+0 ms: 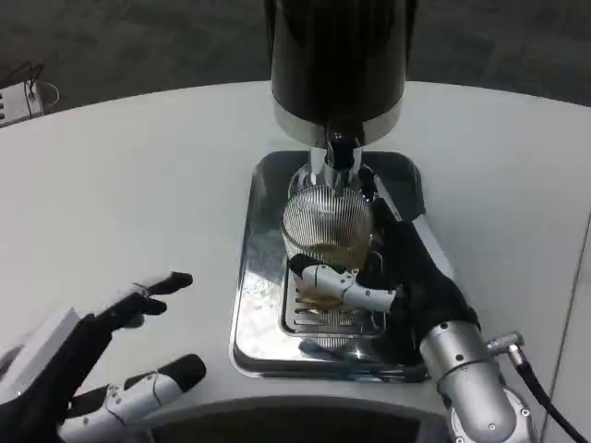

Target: Grasp the cup under the faucet to collect the drink, then remove the cup.

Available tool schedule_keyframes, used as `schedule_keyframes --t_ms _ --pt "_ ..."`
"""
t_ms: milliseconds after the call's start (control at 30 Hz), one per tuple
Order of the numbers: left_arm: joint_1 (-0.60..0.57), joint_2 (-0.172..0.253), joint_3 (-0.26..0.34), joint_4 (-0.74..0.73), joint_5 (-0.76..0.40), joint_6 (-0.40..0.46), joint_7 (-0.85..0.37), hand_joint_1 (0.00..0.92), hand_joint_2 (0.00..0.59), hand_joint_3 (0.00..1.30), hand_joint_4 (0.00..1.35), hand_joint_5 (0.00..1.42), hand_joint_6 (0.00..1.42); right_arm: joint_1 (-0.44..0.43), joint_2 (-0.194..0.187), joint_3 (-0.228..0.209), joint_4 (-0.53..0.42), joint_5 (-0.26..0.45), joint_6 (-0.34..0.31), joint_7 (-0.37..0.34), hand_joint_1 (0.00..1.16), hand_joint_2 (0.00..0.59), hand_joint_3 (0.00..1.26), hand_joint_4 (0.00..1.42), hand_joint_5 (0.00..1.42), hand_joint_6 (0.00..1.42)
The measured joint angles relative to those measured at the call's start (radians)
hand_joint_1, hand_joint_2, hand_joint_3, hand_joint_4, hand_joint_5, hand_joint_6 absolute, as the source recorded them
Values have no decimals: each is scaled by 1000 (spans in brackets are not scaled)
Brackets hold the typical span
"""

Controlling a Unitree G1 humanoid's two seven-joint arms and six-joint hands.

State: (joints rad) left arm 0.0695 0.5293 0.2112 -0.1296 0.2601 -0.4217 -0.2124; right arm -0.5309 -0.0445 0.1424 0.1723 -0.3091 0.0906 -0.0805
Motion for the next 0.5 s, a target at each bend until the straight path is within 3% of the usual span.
schedule_keyframes --t_ms 300,500 --pt "9 -1 -35 -48 47 37 0 61 109 201 107 189 240 -5 30 14 48 -24 -35 -94 815 209 0 118 191 108" --pt "21 -1 -35 -55 47 55 0 61 109 201 117 198 239 -11 54 20 86 -38 -56 -167 832 214 113 214 275 177"
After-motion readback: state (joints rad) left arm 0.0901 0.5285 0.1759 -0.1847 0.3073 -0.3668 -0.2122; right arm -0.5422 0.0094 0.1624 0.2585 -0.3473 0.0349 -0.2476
